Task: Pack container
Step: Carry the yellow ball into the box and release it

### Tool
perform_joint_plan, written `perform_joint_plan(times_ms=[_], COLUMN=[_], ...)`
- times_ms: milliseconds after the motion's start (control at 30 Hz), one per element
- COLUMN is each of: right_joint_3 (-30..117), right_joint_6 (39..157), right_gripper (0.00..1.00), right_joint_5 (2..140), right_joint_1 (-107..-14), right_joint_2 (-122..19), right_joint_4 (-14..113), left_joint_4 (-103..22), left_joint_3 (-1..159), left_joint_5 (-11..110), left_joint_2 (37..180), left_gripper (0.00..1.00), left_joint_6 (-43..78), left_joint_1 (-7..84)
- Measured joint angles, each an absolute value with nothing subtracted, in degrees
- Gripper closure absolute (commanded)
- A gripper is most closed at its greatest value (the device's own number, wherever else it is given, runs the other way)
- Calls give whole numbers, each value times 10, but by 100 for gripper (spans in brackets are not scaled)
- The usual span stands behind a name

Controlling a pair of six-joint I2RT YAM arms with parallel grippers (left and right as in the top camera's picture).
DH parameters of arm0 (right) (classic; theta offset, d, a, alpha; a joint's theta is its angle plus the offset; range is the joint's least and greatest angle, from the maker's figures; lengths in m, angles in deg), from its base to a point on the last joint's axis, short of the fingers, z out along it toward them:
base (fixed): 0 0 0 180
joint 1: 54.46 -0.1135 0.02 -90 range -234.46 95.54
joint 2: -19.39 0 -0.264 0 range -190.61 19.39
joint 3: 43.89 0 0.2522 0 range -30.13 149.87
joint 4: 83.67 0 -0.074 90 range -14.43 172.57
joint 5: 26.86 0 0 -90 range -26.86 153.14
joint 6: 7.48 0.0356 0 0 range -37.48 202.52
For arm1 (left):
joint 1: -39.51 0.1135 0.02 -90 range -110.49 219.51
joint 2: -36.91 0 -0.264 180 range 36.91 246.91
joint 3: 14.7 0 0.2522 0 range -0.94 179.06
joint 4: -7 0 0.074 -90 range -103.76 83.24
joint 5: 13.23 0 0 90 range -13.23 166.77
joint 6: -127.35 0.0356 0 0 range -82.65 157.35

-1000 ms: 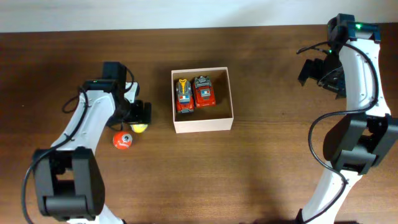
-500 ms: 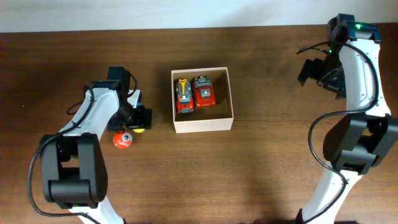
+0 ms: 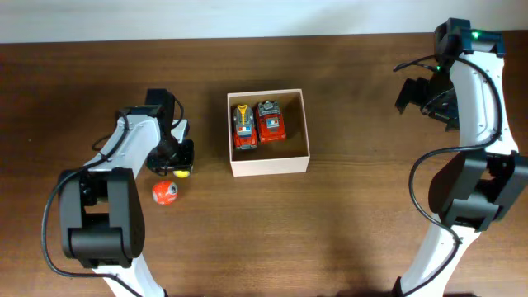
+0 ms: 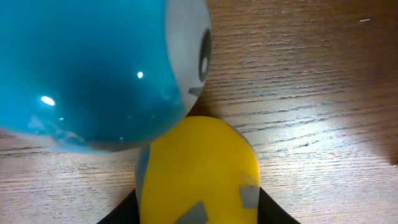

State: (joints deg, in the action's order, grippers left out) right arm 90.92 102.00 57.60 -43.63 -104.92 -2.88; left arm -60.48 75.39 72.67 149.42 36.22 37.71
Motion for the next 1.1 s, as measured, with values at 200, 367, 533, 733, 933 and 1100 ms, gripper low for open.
perform_joint_plan(times_ms=[200, 367, 533, 733, 933, 1100], right_joint_3=[909, 909, 909, 909, 909, 909], right_joint_6=[1020, 1020, 1020, 1020, 1020, 1020], right_gripper=[1, 1, 1, 1, 1, 1], right_joint_5=[576, 576, 576, 576, 576, 576], right_joint_1=[-436, -436, -436, -436, -436, -436], right_joint_2=[-1049, -1049, -1049, -1049, -1049, -1049], right_joint_4=[-29, -29, -29, -29, -29, -29], left_joint_4=[-633, -687, -741, -800, -794, -787], left_joint_3=[769, 820, 900, 987, 1021, 1021], left_joint_5=[714, 684, 664, 644, 620, 625], left_joint_2=[1501, 1508, 1508, 1508, 1508, 1508], left_gripper=[73, 74, 74, 75, 75, 75], left_joint_6=[362, 362, 362, 380, 431, 463], left_joint_1=[377, 377, 371, 331, 258, 197])
